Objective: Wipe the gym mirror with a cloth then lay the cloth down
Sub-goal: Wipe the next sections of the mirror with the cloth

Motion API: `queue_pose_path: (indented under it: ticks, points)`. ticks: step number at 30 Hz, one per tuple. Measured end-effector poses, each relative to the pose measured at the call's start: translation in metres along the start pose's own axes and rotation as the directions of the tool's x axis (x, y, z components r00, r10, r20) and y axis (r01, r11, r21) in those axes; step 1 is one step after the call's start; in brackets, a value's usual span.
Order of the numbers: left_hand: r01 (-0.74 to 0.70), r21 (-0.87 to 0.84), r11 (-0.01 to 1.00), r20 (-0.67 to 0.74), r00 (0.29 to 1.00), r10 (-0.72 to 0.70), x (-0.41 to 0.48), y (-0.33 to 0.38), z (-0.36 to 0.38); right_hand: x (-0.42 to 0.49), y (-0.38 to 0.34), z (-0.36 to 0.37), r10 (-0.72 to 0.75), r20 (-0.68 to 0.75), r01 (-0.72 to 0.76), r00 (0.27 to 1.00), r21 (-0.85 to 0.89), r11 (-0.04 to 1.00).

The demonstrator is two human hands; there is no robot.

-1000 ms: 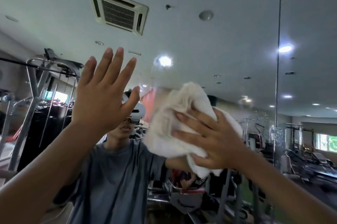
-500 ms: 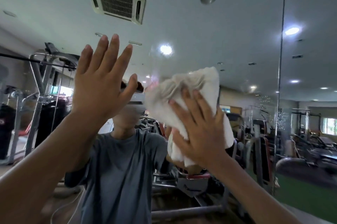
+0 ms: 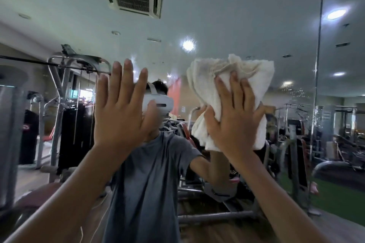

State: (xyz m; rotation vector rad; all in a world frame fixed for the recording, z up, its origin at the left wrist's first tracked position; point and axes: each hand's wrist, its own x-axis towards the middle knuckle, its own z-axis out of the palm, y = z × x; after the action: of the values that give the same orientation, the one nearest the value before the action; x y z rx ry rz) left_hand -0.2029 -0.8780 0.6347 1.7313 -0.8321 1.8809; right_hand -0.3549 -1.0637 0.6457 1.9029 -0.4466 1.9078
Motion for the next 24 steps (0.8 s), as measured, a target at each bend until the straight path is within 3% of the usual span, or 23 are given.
queue_pose_path:
  ticks: [3, 6, 8, 10, 13, 15, 17, 20, 22, 24]
  points:
    - [-0.001, -0.01, 1.0, 0.023, 1.0, 0.001, -0.034, 0.009, -0.002, -0.044, -0.008, -0.002, -0.211, 0.034, 0.211, 0.977, 0.001, 0.977]
    - [-0.014, -0.012, 1.0, 0.031, 0.999, 0.014, -0.063, 0.014, -0.006, -0.093, 0.014, -0.009, -0.511, 0.102, 0.512, 0.853, 0.019, 0.859]
    - [-0.02, -0.014, 1.0, 0.037, 0.999, 0.02, -0.077, 0.013, -0.008, -0.102, 0.045, -0.015, -0.605, 0.146, 0.607, 0.782, 0.041, 0.794]
    - [-0.004, -0.013, 1.0, 0.043, 0.999, 0.004, -0.09, 0.014, -0.01, -0.088, 0.065, -0.018, -0.522, 0.176, 0.527, 0.834, 0.022, 0.85]
    - [0.017, -0.031, 0.999, 0.059, 0.998, -0.015, -0.113, 0.019, -0.011, -0.05, 0.04, -0.012, -0.135, 0.121, 0.138, 0.983, -0.013, 0.99]
    - [-0.004, -0.04, 0.999, 0.071, 0.997, 0.007, -0.125, 0.019, -0.012, -0.04, 0.006, -0.005, 0.043, 0.069, -0.042, 0.997, -0.023, 0.999]
    - [-0.018, -0.05, 0.999, 0.076, 0.997, 0.021, -0.129, 0.016, -0.013, -0.048, -0.019, -0.001, 0.061, 0.06, -0.059, 0.996, -0.036, 0.998]
    - [-0.015, -0.059, 0.998, 0.074, 0.997, 0.019, -0.128, 0.015, -0.013, -0.092, -0.026, -0.007, -0.175, 0.113, 0.172, 0.978, 0.032, 0.985]
    - [-0.022, -0.065, 0.998, 0.072, 0.997, 0.026, -0.129, 0.014, -0.013, -0.131, -0.009, -0.014, -0.423, 0.162, 0.415, 0.892, 0.08, 0.906]
    - [-0.019, -0.065, 0.998, 0.067, 0.997, 0.024, -0.131, 0.013, -0.012, -0.157, 0.022, -0.023, -0.524, 0.203, 0.518, 0.827, 0.086, 0.851]
